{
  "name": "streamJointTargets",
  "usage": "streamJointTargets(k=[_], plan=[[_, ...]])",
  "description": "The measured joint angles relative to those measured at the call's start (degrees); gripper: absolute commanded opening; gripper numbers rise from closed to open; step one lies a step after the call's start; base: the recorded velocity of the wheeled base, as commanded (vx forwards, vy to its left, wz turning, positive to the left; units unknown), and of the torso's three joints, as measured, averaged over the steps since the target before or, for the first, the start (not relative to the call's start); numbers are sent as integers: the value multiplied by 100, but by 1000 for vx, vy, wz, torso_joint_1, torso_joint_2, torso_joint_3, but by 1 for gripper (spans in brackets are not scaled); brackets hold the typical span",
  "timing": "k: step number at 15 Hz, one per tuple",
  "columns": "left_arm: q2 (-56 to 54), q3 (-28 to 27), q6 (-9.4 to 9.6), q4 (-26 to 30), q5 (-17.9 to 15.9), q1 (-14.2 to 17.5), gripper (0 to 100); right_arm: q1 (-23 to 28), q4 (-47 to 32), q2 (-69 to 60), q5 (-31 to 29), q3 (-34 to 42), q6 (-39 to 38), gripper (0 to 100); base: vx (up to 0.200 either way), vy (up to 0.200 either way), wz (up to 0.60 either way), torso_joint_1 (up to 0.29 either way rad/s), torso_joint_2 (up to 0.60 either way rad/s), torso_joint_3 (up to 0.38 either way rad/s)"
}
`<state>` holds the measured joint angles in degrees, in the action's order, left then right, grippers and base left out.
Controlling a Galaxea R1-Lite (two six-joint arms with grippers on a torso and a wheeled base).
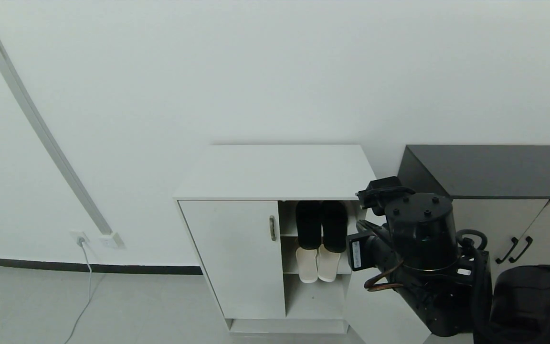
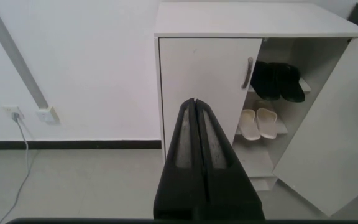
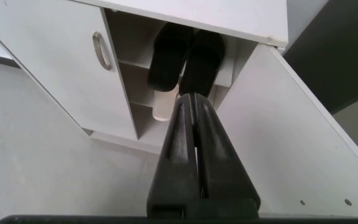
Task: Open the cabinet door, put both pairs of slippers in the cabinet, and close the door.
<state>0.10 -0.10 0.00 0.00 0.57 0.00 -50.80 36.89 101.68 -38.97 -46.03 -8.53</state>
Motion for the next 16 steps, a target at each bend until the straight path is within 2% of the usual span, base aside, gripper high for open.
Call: streamJointTargets(k=[7, 13, 16], plan=[[0, 0, 0, 2, 0, 0, 0, 13, 2, 2, 6, 17, 38, 0, 0, 0, -600, 4, -2, 1], [0, 0, 0, 0, 2, 0, 0, 118, 39, 2, -5, 0, 88, 0, 0, 0, 0, 0, 0, 0], [0, 0, 0, 0, 2, 2, 0, 127, 28, 11, -6, 15, 85, 0, -200, 0, 0, 4, 2, 1]])
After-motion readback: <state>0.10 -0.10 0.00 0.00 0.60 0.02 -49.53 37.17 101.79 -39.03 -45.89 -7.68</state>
